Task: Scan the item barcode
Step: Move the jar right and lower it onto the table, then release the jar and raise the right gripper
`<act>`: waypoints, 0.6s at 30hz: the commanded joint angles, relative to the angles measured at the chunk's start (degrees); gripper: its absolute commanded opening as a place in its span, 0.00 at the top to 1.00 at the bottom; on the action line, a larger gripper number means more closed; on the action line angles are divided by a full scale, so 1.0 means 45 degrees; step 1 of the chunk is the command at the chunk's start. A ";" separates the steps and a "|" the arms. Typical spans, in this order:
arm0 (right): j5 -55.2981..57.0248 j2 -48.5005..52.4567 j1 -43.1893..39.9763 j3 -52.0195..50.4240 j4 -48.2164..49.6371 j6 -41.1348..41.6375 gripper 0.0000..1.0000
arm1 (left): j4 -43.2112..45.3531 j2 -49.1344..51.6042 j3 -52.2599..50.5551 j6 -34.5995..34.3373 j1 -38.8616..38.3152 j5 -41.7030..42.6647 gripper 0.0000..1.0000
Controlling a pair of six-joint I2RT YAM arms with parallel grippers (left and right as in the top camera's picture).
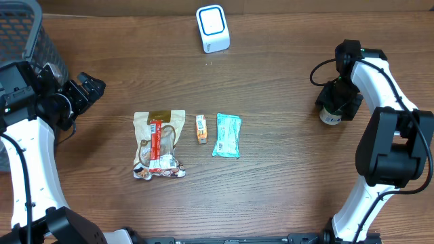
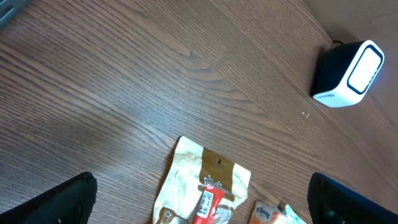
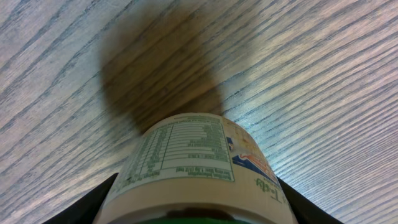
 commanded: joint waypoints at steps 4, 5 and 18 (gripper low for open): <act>0.0136 -0.0039 -0.0049 -0.0078 -0.0058 0.0131 0.24 | 0.0010 -0.0209 0.0083 -0.0068 0.0015 0.0000 0.01; 0.0136 -0.0039 -0.0049 -0.0078 -0.0068 0.0131 0.23 | 0.0010 -0.0209 0.0083 -0.0068 0.0015 0.0000 0.00; 0.0141 -0.0068 -0.0049 0.0573 -0.0787 0.0068 0.13 | 0.0010 -0.0209 0.0083 -0.0068 0.0015 0.0000 0.00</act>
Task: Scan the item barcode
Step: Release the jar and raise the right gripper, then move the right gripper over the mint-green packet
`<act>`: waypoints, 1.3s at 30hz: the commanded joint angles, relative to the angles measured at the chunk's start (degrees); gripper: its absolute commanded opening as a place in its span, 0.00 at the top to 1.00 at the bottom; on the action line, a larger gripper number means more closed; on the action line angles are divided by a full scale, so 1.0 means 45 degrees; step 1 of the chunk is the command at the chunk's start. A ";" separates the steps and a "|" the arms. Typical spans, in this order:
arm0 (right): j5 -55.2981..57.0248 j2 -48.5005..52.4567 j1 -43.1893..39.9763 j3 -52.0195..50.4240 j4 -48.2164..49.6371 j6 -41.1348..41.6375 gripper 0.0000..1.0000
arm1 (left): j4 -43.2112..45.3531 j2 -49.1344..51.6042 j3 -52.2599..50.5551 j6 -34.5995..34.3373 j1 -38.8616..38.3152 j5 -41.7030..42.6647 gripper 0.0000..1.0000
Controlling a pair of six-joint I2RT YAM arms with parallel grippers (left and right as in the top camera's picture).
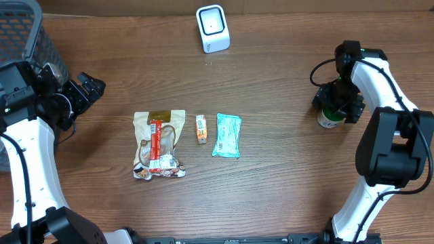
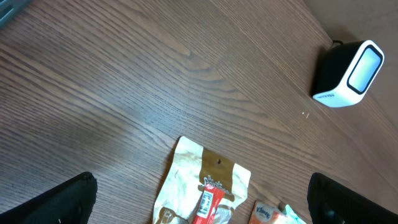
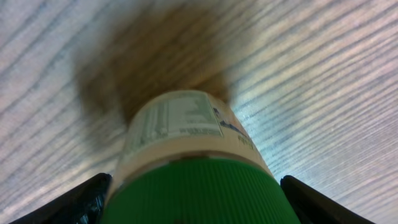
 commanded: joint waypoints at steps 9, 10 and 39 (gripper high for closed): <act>-0.0335 -0.0709 0.0141 0.4274 -0.2550 -0.0554 0.14 | 0.0015 -0.0209 0.0083 -0.0068 0.0015 0.0000 0.00; -0.0690 -0.0767 0.0233 0.4682 -0.2837 -0.0782 0.14 | 0.0015 -0.0209 0.0083 -0.0068 0.0015 0.0000 0.00; -0.5319 -0.0923 0.8330 0.0962 0.1559 -0.1010 0.24 | 0.0015 -0.0209 0.0083 -0.0063 0.0015 0.0000 0.00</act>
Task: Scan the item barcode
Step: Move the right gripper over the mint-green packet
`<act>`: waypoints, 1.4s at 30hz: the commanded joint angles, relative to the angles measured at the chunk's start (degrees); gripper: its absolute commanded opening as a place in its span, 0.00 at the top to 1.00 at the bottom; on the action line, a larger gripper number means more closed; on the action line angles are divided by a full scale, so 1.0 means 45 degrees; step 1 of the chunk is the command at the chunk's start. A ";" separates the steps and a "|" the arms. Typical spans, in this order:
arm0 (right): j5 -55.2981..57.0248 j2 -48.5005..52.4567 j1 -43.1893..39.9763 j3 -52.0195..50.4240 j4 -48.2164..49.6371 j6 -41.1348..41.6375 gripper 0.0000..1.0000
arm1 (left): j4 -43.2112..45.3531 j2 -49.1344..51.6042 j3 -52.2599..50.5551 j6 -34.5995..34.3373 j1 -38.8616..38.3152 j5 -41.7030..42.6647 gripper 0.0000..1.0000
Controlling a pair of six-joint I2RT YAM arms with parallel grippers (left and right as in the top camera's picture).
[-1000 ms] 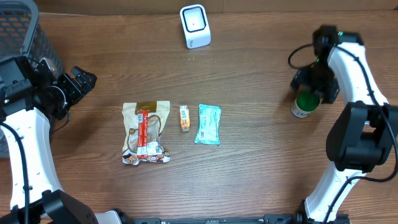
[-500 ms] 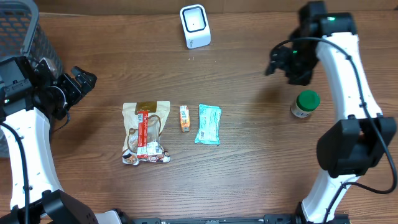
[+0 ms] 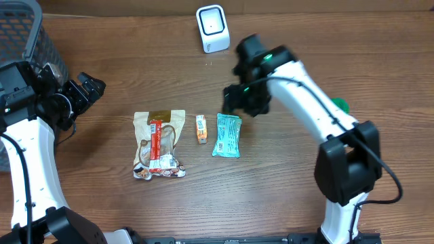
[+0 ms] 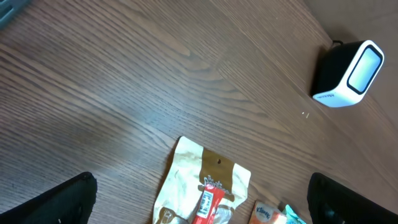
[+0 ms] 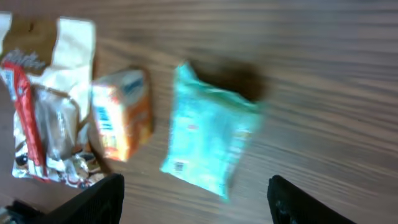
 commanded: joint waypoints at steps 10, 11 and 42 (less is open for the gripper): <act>-0.0073 -0.0267 0.3109 -0.1904 0.3764 0.0777 0.21 | 0.0005 -0.0209 0.0083 -0.0063 0.0015 0.0000 0.00; -0.0073 -0.0267 0.3215 -0.1899 0.3876 0.0777 0.21 | 0.0005 -0.0209 0.0083 -0.0068 0.0015 0.0000 0.00; 0.0083 -0.0855 0.1195 -0.1243 0.3852 0.0908 0.52 | 0.0005 -0.0209 0.0083 -0.0063 0.0015 0.0000 0.00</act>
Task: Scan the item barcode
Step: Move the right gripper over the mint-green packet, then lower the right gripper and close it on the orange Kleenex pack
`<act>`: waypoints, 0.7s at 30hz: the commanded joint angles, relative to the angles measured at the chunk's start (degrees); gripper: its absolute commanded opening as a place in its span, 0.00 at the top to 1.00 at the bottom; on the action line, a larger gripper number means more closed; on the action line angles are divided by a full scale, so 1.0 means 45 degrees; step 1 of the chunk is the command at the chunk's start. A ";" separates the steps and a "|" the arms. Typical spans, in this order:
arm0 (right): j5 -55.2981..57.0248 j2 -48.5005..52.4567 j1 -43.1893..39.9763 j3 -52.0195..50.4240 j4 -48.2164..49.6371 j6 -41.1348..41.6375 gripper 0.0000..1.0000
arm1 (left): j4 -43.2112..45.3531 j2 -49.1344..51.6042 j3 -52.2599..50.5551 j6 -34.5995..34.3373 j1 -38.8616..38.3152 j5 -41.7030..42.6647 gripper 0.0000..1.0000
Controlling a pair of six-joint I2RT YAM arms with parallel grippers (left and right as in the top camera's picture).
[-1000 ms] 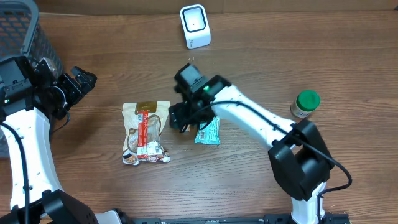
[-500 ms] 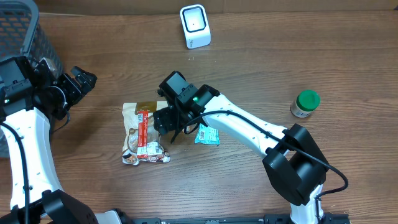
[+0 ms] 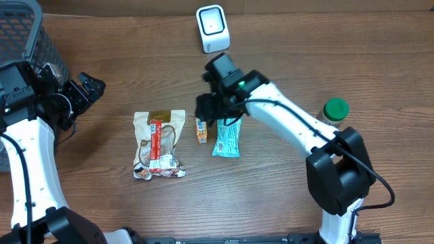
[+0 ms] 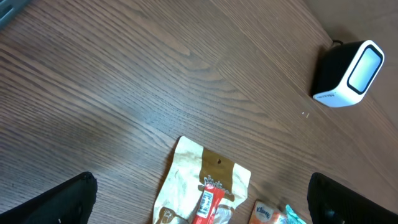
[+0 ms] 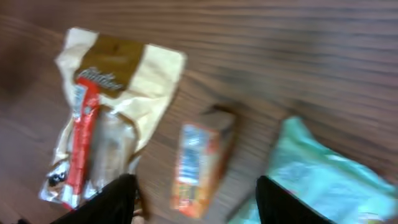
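The white barcode scanner [image 3: 213,28] stands at the back of the table, also seen in the left wrist view [image 4: 348,73]. In the middle lie a beige snack bag [image 3: 159,144] with a red bar, a small orange box [image 3: 201,129] and a teal packet [image 3: 226,135]. My right gripper [image 3: 213,112] hovers open over the orange box [image 5: 199,162], which shows between its dark fingers [image 5: 118,199], with the teal packet [image 5: 323,174] to the right and the bag [image 5: 106,137] to the left. My left gripper [image 3: 85,91] is open and holds nothing, far left of the bag [image 4: 205,186].
A green-capped bottle [image 3: 333,111] stands upright at the right of the table. A grey mesh basket [image 3: 27,34] sits in the back left corner, behind my left arm.
My right gripper has moved left, from above the teal packet to above the small orange box. The items lie as before. My left arm has not moved.
My right gripper stood around the green-capped bottle at the far right, then sat higher over its cap with the fingers apart. Later it was open over the teal packet, the bottle left standing at the right. Now it is over the orange box.
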 commanded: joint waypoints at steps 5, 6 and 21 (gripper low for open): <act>0.0816 -0.0466 -0.0403 -0.0384 -0.0369 0.0039 0.80 | 0.0015 -0.0209 0.0083 -0.0073 0.0015 0.0000 0.01; 0.0923 -0.0461 -0.0393 -0.0510 -0.0369 0.0039 0.85 | 0.0015 -0.0209 0.0083 -0.0073 0.0015 0.0000 0.01; 0.0889 -0.0413 0.0403 -0.1622 0.0879 0.0044 0.92 | 0.0015 -0.0209 0.0083 -0.0073 0.0015 0.0000 0.00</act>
